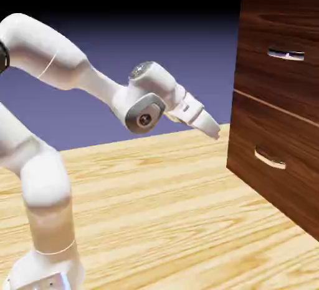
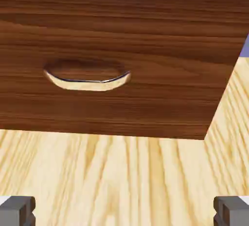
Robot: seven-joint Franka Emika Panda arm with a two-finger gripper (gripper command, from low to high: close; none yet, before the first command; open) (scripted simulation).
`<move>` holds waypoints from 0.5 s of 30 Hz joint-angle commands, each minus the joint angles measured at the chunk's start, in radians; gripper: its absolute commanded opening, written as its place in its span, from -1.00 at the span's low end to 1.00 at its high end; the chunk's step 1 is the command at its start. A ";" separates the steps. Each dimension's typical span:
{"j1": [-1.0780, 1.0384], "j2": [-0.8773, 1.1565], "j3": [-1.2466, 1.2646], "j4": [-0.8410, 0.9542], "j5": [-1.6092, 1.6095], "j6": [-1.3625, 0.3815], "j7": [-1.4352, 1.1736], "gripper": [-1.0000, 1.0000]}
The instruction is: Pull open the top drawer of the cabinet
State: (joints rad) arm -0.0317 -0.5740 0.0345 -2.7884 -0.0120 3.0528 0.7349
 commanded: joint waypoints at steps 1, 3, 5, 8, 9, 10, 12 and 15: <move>-0.036 -0.003 0.029 0.018 -0.010 0.013 -0.005 1.00; -0.109 -0.010 0.086 0.054 -0.030 0.039 -0.015 1.00; -0.181 -0.017 0.143 0.090 -0.050 0.065 -0.025 1.00; -0.290 -0.027 0.229 0.144 -0.079 0.105 -0.040 1.00; -0.326 -0.030 0.257 0.162 -0.089 0.118 -0.045 1.00; -0.362 -0.033 0.286 0.180 -0.099 0.131 -0.051 1.00; -0.435 -0.040 0.343 0.215 -0.119 0.157 -0.061 1.00; -0.544 -0.050 0.429 0.269 -0.149 0.196 -0.076 1.00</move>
State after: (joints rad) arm -0.5753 -0.6240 0.4630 -2.5191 -0.1608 3.2490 0.6592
